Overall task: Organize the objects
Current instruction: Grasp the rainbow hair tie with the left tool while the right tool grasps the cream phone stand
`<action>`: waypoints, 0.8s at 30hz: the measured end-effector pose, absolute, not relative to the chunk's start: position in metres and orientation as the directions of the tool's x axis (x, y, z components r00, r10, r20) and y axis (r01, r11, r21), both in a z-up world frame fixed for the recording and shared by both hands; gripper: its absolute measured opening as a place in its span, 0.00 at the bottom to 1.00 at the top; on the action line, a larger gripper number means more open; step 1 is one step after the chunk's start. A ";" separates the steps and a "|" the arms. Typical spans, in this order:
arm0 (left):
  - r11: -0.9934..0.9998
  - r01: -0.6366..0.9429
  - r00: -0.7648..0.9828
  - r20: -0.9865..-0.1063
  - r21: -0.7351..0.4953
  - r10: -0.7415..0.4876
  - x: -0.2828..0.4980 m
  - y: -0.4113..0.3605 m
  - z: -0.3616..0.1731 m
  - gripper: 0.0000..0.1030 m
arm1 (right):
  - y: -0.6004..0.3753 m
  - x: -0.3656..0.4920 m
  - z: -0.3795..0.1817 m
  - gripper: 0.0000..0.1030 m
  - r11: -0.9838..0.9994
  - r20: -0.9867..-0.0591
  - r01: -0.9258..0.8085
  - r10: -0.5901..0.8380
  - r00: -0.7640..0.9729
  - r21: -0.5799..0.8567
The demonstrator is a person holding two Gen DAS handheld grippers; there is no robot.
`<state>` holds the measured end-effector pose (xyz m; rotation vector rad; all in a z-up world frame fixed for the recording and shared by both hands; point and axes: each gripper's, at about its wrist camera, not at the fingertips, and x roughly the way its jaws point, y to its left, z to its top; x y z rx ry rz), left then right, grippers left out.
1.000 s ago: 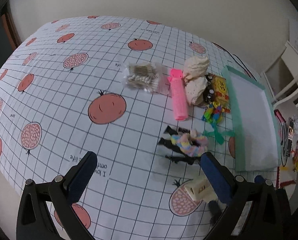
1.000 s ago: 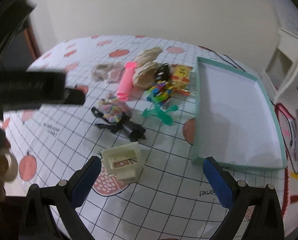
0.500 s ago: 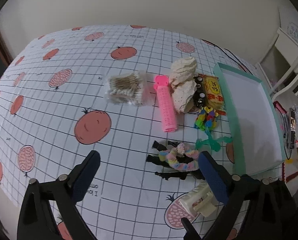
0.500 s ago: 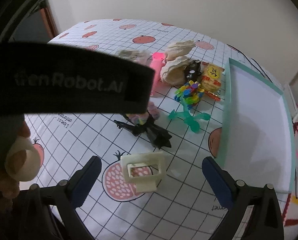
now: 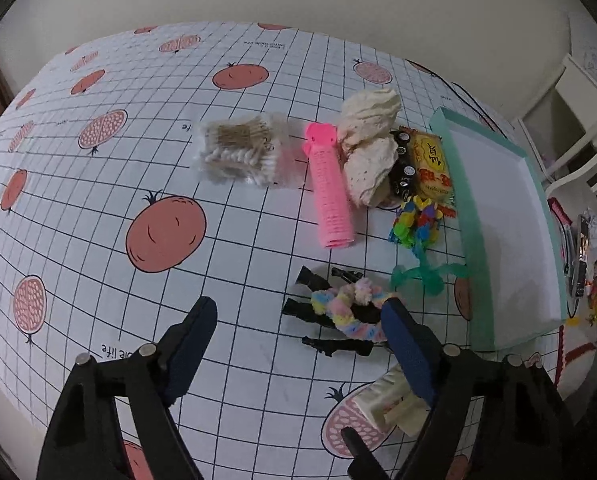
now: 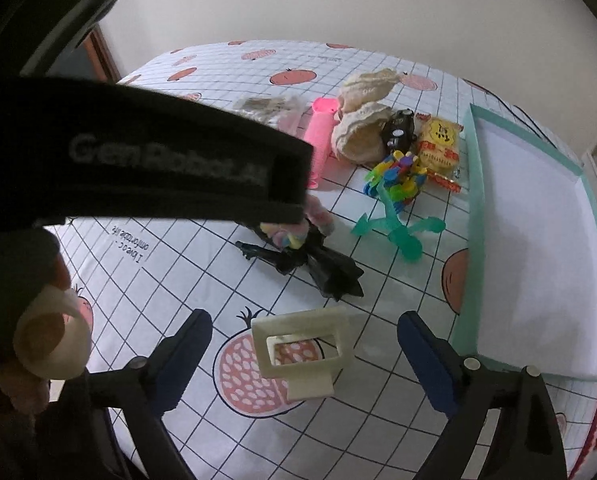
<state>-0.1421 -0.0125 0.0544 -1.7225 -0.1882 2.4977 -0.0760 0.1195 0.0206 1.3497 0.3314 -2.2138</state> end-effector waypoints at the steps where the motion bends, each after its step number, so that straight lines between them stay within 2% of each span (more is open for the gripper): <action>1: -0.987 -0.011 -0.352 -0.923 -0.163 0.156 -0.142 -0.013 0.054 0.82 | 0.120 -0.077 0.019 0.91 -0.836 -0.881 0.545 -0.302 -0.365 0.061; 5: -0.984 -0.011 -0.348 -0.922 -0.178 0.171 -0.142 -0.013 0.054 0.70 | 0.121 -0.079 0.014 0.88 -0.840 -0.890 0.538 -0.295 -0.349 0.067; 8: -0.984 -0.013 -0.346 -0.922 -0.179 0.172 -0.143 -0.012 0.054 0.69 | 0.123 -0.081 0.012 0.87 -0.844 -0.893 0.533 -0.284 -0.350 0.060; 17: -0.977 -0.037 -0.329 -0.921 -0.208 0.209 -0.143 -0.008 0.053 0.48 | 0.130 -0.086 0.007 0.79 -0.857 -0.901 0.510 -0.277 -0.333 0.075; 24: -0.971 -0.043 -0.309 -0.921 -0.236 0.237 -0.143 -0.006 0.051 0.40 | 0.133 -0.088 0.005 0.70 -0.861 -0.906 0.503 -0.269 -0.326 0.074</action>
